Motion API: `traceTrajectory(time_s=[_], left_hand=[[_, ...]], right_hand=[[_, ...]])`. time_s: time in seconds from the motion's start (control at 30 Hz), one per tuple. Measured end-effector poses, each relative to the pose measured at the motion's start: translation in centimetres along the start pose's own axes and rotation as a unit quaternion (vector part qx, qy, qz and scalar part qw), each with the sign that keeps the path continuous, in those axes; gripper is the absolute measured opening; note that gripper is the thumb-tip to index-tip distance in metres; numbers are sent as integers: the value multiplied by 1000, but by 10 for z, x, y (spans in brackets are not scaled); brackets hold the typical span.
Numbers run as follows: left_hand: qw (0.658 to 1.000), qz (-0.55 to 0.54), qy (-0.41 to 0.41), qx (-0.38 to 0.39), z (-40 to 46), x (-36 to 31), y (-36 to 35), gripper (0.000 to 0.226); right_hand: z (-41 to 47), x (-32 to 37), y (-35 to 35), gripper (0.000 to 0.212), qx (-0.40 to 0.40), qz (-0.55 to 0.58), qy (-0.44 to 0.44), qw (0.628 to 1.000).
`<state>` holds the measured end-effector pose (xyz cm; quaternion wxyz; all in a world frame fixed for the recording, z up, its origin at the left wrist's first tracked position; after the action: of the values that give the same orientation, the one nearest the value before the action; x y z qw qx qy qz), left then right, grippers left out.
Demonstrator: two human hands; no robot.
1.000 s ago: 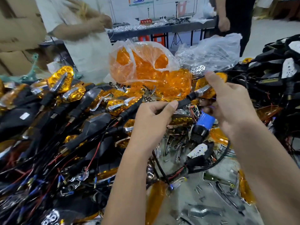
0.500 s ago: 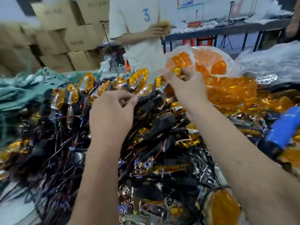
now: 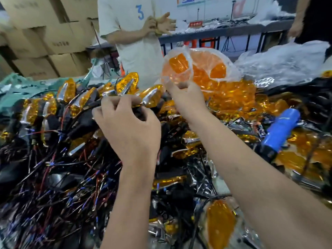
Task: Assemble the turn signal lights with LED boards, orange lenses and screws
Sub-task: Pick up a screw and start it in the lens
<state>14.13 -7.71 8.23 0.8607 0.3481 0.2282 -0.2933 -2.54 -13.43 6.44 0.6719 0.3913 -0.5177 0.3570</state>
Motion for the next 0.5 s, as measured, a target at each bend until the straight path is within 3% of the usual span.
traceTrajectory(time_s=[0.17, 0.3, 0.4, 0.5], left_hand=[[984, -154, -52, 77, -39, -56, -52, 12], [935, -214, -53, 279, -87, -92, -113, 14], [880, -230, -95, 405, -122, -108, -145, 20], [853, -217, -141, 454, -143, -114, -164, 22]], right_hand=[[-33, -11, 90, 27, -42, -88, 60, 993], [-67, -28, 180, 27, -56, -196, 37, 978], [-82, -46, 229, 26, -7, -369, -24, 929], [-87, -72, 246, 16, 93, -533, -120, 833]])
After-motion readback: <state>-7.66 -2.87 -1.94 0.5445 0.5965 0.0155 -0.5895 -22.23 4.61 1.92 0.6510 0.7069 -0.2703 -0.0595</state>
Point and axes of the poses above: each hand's wrist, its own z-axis towards the middle knuckle, its own y-axis out of the back of the hand, x = y × z, the point moved 4 cm from there along z, towards the middle knuckle, and after that the axes turned 5 degrees about x, right-handed, at the moved point
